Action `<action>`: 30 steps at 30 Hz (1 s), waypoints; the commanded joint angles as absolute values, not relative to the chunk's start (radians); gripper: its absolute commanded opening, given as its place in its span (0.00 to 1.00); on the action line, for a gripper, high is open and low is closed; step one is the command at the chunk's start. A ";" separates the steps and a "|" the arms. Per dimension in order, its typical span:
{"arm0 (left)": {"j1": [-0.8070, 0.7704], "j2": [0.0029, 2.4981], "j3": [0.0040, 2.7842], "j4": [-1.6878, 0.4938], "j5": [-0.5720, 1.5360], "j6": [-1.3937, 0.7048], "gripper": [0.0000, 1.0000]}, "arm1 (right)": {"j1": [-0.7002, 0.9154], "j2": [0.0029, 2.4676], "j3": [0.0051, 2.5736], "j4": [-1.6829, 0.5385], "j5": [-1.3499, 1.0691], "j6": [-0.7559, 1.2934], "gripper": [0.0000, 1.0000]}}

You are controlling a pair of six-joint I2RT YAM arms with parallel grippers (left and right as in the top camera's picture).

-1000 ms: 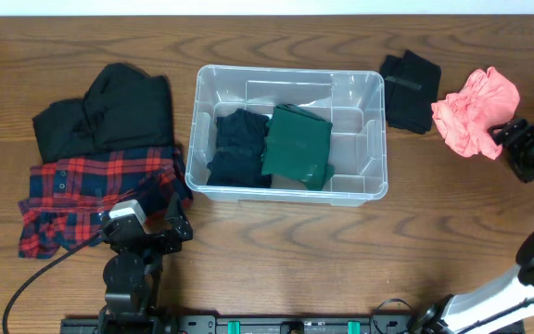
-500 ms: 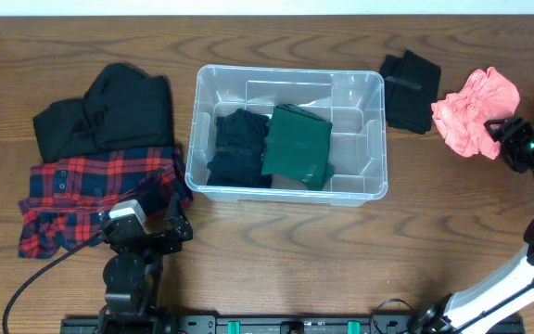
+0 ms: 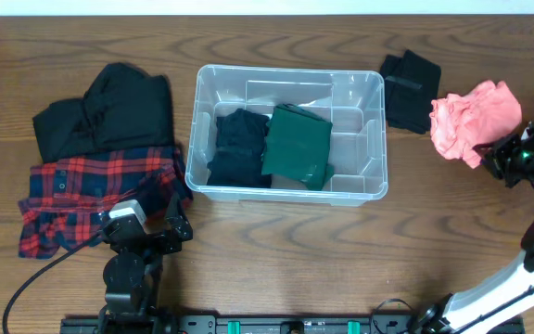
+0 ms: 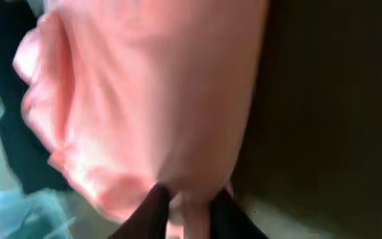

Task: Pack container
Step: 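Grasp the pink garment with the right gripper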

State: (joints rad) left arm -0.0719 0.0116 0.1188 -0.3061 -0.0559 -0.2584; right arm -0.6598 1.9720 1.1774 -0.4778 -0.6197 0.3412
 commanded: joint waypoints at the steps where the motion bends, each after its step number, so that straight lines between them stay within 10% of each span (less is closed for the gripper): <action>1: -0.068 0.011 0.095 -0.311 -0.060 -0.257 0.98 | -0.646 1.764 1.178 -0.537 -0.611 0.327 0.16; 10: -0.068 0.011 0.095 -0.311 -0.060 -0.257 0.98 | -0.466 1.221 1.178 -0.736 -0.607 0.308 0.08; 23: -0.068 0.011 0.095 -0.311 -0.060 -0.257 0.98 | -0.483 1.282 1.178 -0.734 -0.355 0.299 0.69; 30: -0.068 0.011 0.095 -0.311 -0.060 -0.257 0.98 | -0.558 1.623 1.178 -0.590 -0.387 0.332 0.79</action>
State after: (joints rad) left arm -0.0719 0.0113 0.1188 -0.3058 -0.0559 -0.2584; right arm -0.5274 1.5394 1.1782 -0.6147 -0.3756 0.3149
